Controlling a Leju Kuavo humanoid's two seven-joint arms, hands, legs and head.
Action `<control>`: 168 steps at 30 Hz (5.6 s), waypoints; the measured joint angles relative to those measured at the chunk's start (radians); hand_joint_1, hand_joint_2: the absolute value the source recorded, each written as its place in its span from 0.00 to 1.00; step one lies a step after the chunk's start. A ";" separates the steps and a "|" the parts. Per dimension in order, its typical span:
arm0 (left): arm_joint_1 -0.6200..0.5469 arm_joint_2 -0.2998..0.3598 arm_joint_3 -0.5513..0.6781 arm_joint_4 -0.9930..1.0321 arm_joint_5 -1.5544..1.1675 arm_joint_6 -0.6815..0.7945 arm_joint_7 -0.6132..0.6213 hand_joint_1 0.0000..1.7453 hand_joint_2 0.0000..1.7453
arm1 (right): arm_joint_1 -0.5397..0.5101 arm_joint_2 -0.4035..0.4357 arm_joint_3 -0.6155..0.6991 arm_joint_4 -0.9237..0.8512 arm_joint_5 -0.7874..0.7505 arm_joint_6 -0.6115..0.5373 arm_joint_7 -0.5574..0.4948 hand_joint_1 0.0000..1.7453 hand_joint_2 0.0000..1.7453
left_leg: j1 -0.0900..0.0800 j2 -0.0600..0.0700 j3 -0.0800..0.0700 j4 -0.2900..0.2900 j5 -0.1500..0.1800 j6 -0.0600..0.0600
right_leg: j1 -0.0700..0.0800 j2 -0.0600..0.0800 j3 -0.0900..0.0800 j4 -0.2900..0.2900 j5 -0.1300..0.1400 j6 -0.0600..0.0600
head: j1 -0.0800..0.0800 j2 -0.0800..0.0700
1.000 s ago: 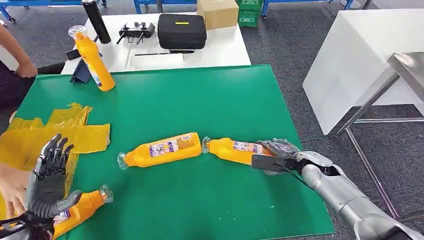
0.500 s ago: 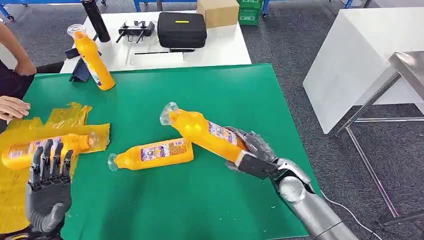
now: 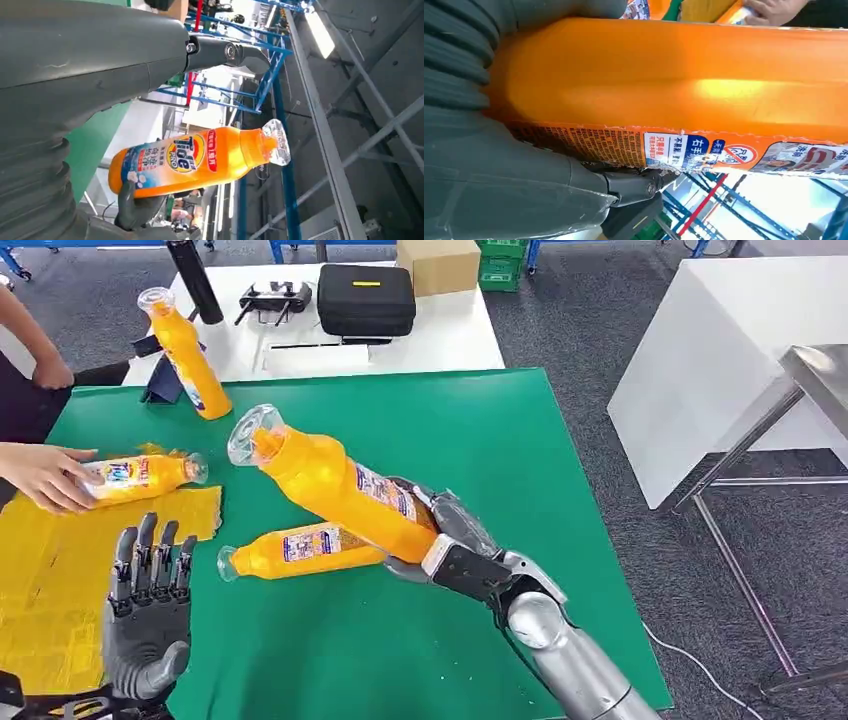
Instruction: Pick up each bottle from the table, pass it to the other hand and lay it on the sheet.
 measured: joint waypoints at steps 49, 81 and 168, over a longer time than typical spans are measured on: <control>-0.093 0.030 -0.091 0.172 0.042 -0.016 0.003 1.00 1.00 | -0.145 0.290 0.454 0.414 0.059 -0.012 0.035 1.00 1.00 | 0.002 0.001 -0.001 0.000 0.001 -0.002 | 0.001 0.000 -0.003 0.000 0.000 -0.001 | 0.000 0.000; -0.346 0.135 0.112 0.263 -1.205 1.046 0.088 1.00 1.00 | -0.269 0.167 0.190 0.481 0.161 -0.093 0.119 0.00 1.00 | 0.002 0.001 -0.002 0.000 0.006 -0.004 | 0.001 0.000 -0.003 0.001 0.004 -0.003 | 0.001 0.000; -0.621 0.500 -0.148 0.936 -0.745 0.175 -0.059 0.00 1.00 | -0.384 0.356 0.340 1.026 0.774 -0.332 0.279 0.00 1.00 | 0.003 0.007 -0.007 0.000 0.010 -0.007 | 0.002 0.004 -0.012 0.006 0.007 -0.006 | 0.001 0.000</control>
